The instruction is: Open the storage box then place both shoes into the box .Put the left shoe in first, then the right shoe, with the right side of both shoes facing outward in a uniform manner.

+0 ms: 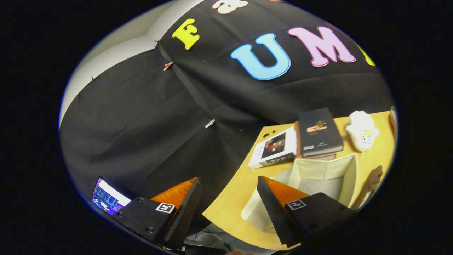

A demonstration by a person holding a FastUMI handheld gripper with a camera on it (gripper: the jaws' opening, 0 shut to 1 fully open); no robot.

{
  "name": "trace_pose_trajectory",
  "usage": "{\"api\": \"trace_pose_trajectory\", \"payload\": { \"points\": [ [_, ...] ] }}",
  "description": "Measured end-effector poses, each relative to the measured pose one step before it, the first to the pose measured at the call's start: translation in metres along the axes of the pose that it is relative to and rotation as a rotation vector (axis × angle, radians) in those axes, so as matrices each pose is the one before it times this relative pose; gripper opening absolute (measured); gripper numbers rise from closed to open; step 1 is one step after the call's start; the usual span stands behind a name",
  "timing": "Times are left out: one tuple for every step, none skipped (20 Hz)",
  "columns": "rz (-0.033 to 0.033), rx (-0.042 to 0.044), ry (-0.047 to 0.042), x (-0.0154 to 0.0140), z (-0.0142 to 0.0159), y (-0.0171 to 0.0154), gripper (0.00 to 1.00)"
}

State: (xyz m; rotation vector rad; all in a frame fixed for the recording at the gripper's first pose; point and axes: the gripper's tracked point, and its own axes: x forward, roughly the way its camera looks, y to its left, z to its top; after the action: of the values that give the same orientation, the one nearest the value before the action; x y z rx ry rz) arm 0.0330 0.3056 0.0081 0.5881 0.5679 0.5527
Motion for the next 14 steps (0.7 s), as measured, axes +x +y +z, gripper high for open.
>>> {"api": "trace_pose_trajectory", "payload": {
  "points": [
    [-0.03992,-0.00998,-0.02719,-0.01099,0.01052,-0.01855,0.98],
    [-0.04533,-0.01364,-0.02258,-0.01036,0.00739,-0.02051,0.97],
    [-0.04671,-0.01186,-0.02176,-0.00927,0.00681,-0.02220,0.97],
    [-0.04261,-0.01052,-0.02059,-0.01034,0.00574,-0.02192,0.98],
    [-0.04599,-0.00877,-0.01522,-0.00922,0.00455,-0.02338,0.98],
    [-0.04856,-0.00711,-0.00914,-0.00714,0.00189,-0.02388,0.98],
    [-0.05336,-0.00534,-0.00339,-0.00540,0.00007,-0.02595,0.98],
    [-0.05726,-0.00675,0.00331,-0.00329,0.00004,-0.02581,0.98],
    [-0.05528,-0.00531,0.00816,-0.00218,-0.00383,-0.02654,0.98],
    [-0.04228,-0.00304,0.01643,-0.00075,-0.00668,-0.02289,0.98],
    [-0.03442,-0.00025,0.01950,0.00017,-0.00877,-0.02122,0.98],
    [-0.02660,0.00057,0.01472,0.00055,-0.00891,-0.01907,0.98],
    [-0.03082,-0.01005,0.01725,0.00291,-0.00928,-0.01910,0.98],
    [-0.03683,-0.02068,0.02704,0.00373,-0.01270,-0.01999,0.98]
  ]
}}
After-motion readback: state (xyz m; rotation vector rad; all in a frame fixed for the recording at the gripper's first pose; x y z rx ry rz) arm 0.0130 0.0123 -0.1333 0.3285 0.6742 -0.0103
